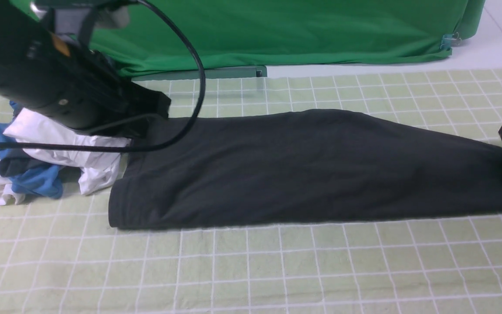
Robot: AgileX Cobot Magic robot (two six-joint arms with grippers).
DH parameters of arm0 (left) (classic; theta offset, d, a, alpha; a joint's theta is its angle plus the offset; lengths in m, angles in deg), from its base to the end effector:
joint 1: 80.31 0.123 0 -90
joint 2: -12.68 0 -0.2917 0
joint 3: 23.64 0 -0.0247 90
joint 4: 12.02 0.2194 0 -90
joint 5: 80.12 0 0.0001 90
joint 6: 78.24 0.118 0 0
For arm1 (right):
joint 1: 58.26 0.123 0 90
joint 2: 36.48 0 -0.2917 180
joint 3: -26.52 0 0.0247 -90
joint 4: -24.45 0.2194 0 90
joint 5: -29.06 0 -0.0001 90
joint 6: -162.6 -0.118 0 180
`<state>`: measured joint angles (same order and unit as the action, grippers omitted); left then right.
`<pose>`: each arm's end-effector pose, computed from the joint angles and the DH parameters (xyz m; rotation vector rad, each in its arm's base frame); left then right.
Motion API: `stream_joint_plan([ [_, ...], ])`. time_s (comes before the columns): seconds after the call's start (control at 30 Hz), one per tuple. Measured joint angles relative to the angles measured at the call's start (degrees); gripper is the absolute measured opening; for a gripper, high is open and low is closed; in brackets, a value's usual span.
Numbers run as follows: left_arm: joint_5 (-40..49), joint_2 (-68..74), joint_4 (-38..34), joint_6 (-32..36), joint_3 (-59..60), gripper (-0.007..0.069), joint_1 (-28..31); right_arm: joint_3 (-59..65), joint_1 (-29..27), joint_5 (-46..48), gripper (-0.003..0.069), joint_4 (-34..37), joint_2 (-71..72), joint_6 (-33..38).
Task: Fold a long-sleeved shirt over a green coffee tablecloth.
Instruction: 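Pull the folded dark garment lengthwise by its ends to straighten it flat on the table, then fold the right end of the dark garment over onto its left end with the right gripper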
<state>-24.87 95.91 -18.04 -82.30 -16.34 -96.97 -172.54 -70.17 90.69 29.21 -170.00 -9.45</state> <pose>0.2380 -0.0819 0.3382 0.2384 2.5483 -0.2736 0.4117 -0.0780 0.1488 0.1623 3.0558 0.0942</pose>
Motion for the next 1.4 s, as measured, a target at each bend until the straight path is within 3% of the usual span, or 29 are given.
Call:
stream_joint_plan([
  [0.07,-0.02,-1.66,-0.02,0.0,0.0,0.0011,0.0,-0.09,-0.05,0.16,0.0498,0.64,-0.2,0.06],
  [0.13,-0.7,-2.69,-0.07,0.0,0.0,0.0011,0.0,-0.09,-0.05,0.3,0.0374,1.54,-0.22,0.15],
  [0.23,-1.17,-3.4,-0.42,0.0,0.0,0.0011,0.0,-0.09,0.0,0.48,0.0132,2.24,-0.22,1.23],
  [0.3,-0.65,-3.4,-0.78,0.0,0.0,0.0011,0.0,-0.2,0.0,0.62,0.0068,2.36,-0.22,1.48],
  [0.73,3.57,-3.4,-0.4,0.05,0.04,0.0011,0.0,-3.35,-4.17,5.66,0.0066,0.74,9.01,-0.59],
  [0.9,3.46,-3.4,-0.06,0.15,0.04,0.0011,0.0,-4.95,-3.41,7.71,0.0066,2.73,12.67,-2.2],
  [1.1,3.09,-3.4,0.0,0.15,0.04,0.0011,0.0,-6.03,3.91,7.96,0.0066,5.76,16.24,-4.66],
  [1.33,1.96,-3.4,-0.06,0.15,0.04,0.0011,0.0,-6.94,16.6,7.85,0.0066,11.53,16.8,-7.96],
  [1.4,1.02,-3.4,-0.54,0.15,0.04,0.0011,0.0,-6.94,23.01,6.27,0.0066,15.11,16.8,-8.72],
])
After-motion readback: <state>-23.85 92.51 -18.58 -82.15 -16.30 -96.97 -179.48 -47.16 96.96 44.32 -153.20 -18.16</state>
